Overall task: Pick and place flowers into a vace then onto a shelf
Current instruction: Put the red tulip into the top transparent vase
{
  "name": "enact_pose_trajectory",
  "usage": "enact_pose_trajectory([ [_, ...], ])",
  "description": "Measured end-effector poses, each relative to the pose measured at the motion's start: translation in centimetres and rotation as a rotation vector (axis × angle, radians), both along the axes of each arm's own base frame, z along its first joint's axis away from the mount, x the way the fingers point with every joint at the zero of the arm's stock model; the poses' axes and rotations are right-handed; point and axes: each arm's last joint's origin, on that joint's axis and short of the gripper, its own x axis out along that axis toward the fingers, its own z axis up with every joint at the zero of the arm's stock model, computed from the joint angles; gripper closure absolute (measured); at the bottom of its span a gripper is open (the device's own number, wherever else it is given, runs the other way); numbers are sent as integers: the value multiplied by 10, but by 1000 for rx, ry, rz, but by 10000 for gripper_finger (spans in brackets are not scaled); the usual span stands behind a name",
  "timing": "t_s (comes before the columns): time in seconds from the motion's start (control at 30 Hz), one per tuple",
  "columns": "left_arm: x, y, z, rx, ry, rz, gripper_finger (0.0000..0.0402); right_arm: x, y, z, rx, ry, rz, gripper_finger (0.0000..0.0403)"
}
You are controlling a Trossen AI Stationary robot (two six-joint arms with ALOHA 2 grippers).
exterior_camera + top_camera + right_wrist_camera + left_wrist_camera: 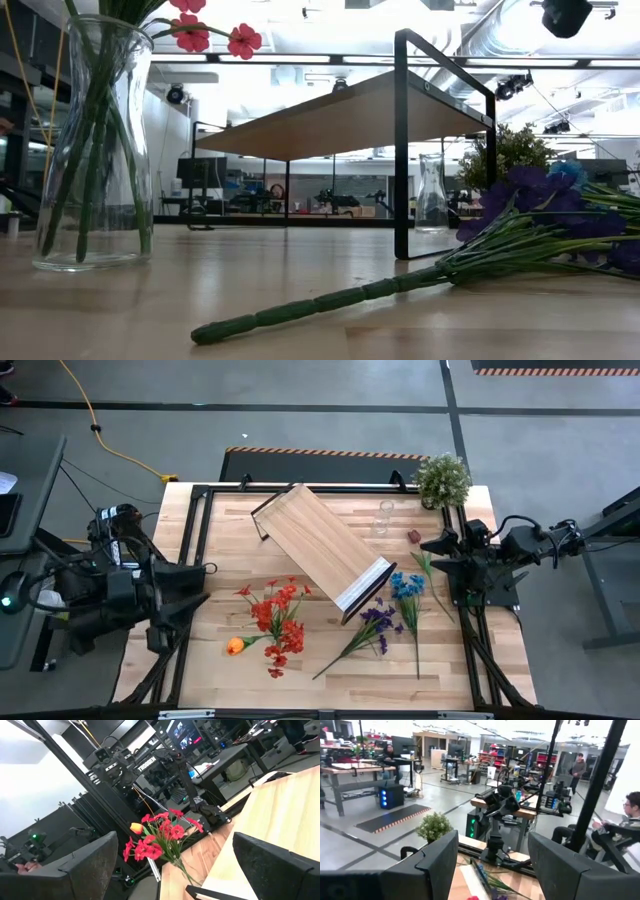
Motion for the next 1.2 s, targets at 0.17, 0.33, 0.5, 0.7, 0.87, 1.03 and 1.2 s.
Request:
enact_pose_trajectory([
  [0.17,7,9,2,-5,-1,50,131,0,0,0,-2,0,0,22],
  [0.33,12,25,6,2,1,110,131,0,0,0,-5,3,12,22],
  [0.5,17,38,9,-1,0,167,129,0,1,-8,24,78,46,22],
  [0.7,19,47,12,-3,-1,203,133,-1,3,-23,117,246,118,22],
  [0.87,21,49,11,12,8,218,129,-2,6,-28,209,320,223,22],
  [1.03,21,49,11,11,8,217,131,-4,8,-34,252,397,277,22],
  [1.2,20,49,11,10,7,217,132,-5,10,-34,234,412,350,22],
])
